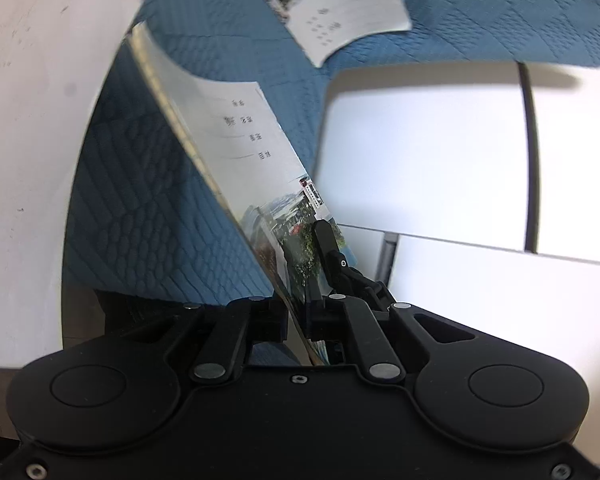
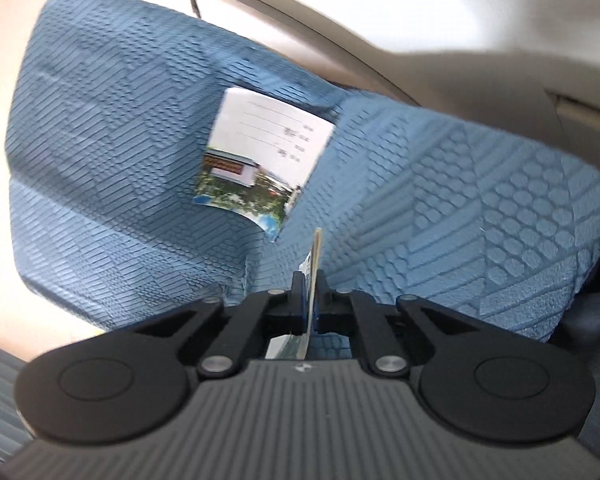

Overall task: Organize objects
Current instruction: 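Carry the photo-cover notebook with both grippers toward the book stack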

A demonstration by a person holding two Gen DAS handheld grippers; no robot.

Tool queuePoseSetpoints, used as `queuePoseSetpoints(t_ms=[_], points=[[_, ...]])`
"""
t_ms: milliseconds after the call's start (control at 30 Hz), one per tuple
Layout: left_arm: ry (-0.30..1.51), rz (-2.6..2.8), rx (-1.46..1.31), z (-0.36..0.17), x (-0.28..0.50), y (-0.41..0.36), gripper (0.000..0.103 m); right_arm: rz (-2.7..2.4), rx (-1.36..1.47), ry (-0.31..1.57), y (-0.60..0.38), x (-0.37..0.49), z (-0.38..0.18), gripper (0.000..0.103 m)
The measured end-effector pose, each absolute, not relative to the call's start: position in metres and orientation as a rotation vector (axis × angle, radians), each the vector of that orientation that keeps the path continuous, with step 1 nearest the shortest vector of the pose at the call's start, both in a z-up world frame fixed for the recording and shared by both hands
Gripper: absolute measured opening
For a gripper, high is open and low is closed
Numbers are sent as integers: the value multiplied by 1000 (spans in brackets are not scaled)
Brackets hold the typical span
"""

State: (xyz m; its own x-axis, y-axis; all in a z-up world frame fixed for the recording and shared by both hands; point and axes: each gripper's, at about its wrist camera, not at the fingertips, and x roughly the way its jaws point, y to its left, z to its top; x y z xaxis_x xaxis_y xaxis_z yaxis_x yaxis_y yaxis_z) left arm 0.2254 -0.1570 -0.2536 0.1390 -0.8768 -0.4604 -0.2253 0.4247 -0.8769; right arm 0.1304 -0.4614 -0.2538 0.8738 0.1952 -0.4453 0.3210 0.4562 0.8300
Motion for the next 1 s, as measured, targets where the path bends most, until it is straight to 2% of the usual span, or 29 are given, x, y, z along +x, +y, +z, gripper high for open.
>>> queuePoseSetpoints(t_ms=[400,1000], points=[[1283,-708,-1074,-186,223,-134,7,-68,1025,461,-444,123,-177,5],[1099,-718,-1108,-107,217,-39,8,71,936,418,-379,146,-91,5]])
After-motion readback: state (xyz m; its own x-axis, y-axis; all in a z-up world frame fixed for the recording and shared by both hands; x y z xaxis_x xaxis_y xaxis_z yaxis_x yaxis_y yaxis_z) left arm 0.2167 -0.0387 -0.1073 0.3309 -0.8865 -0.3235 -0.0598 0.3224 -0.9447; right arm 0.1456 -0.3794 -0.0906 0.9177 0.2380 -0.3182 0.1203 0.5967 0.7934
